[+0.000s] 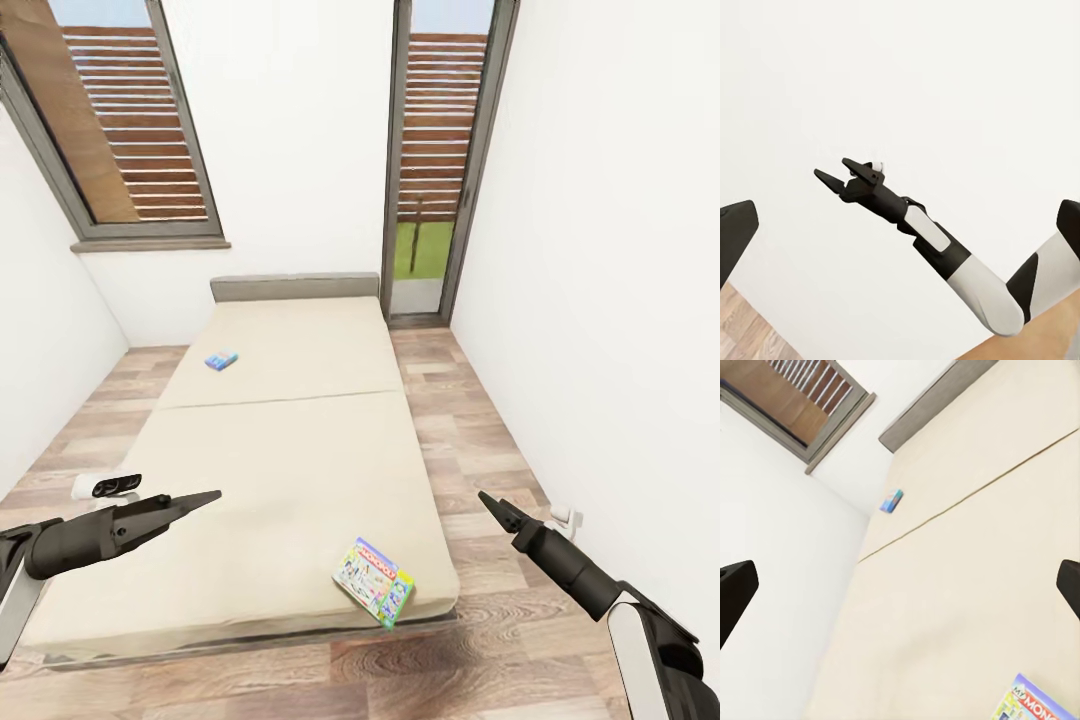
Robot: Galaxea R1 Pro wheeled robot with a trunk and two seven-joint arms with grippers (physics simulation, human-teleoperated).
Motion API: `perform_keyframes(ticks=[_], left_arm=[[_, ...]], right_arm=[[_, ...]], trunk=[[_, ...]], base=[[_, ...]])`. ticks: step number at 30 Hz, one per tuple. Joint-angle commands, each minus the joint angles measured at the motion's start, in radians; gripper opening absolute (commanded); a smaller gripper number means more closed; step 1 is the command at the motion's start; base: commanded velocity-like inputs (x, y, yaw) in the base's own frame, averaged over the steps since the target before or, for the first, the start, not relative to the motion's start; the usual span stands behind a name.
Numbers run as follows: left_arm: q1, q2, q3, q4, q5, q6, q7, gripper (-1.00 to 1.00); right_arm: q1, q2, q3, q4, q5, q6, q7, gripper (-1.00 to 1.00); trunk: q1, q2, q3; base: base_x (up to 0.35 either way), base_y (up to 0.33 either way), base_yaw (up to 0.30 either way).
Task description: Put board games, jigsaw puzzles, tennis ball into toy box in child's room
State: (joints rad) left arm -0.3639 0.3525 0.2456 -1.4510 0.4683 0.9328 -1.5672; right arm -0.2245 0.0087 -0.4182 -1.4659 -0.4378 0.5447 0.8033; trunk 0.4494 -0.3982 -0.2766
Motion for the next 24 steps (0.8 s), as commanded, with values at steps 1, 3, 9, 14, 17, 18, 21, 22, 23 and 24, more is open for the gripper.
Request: perform_keyframes(ticks=[1,3,9,14,17,18,21,22,23,24], left_arm=[[0.0,0.0,0.0,0.0,0.0,0.011,-0.004,1.0],[0.0,0.0,0.0,0.0,0.0,0.011,-0.004,1.0],[-0.001,0.0,0.0,0.0,0.0,0.011,-0.004,1.0],[-0.001,0.0,0.0,0.0,0.0,0.011,-0.004,1.0],[-0.001,0.0,0.0,0.0,0.0,0.011,-0.004,1.0],[0.0,0.0,0.0,0.0,0.0,0.011,-0.004,1.0],[-0.001,0.0,0.0,0.0,0.0,0.011,-0.004,1.0],[-0.001,0.0,0.0,0.0,0.0,0.011,-0.004,1.0],[0.0,0.0,0.0,0.0,0.0,0.011,-0.004,1.0],[-0.001,0.0,0.0,0.0,0.0,0.011,-0.004,1.0]], right_arm=[[-0.001,0.001,-0.002,0.0,-0.005,0.007,0.002,1.0],[-0.001,0.001,-0.002,0.0,-0.005,0.007,0.002,1.0],[-0.001,0.001,-0.002,0.0,-0.005,0.007,0.002,1.0],[-0.001,0.001,-0.002,0.001,-0.005,0.007,0.001,1.0],[-0.001,0.001,-0.002,0.001,-0.005,0.007,-0.001,1.0],[-0.001,0.001,-0.002,0.001,-0.005,0.007,-0.002,1.0],[-0.001,0.002,-0.002,0.001,-0.005,0.007,-0.004,1.0],[-0.001,0.002,-0.002,0.001,-0.005,0.007,-0.005,1.0],[-0.001,0.002,-0.002,0.001,-0.005,0.007,-0.006,1.0],[-0.001,0.002,-0.002,0.001,-0.005,0.007,-0.006,1.0]], trunk=[[0.001,-0.002,0.0],[0.001,-0.002,0.003],[0.001,-0.002,0.013],[0.001,-0.002,0.021],[0.001,-0.002,0.026],[0.001,-0.002,0.028],[0.001,-0.002,0.033],[0.001,-0.002,0.035],[0.001,-0.002,0.036],[0.001,-0.002,0.038]], base=[[0.0,0.0,0.0],[0.0,0.0,0.0],[0.0,0.0,0.0],[0.0,0.0,0.0],[0.0,0.0,0.0],[0.0,0.0,0.0],[0.0,0.0,0.0],[0.0,0.0,0.0],[0.0,0.0,0.0],[0.0,0.0,0.0]])
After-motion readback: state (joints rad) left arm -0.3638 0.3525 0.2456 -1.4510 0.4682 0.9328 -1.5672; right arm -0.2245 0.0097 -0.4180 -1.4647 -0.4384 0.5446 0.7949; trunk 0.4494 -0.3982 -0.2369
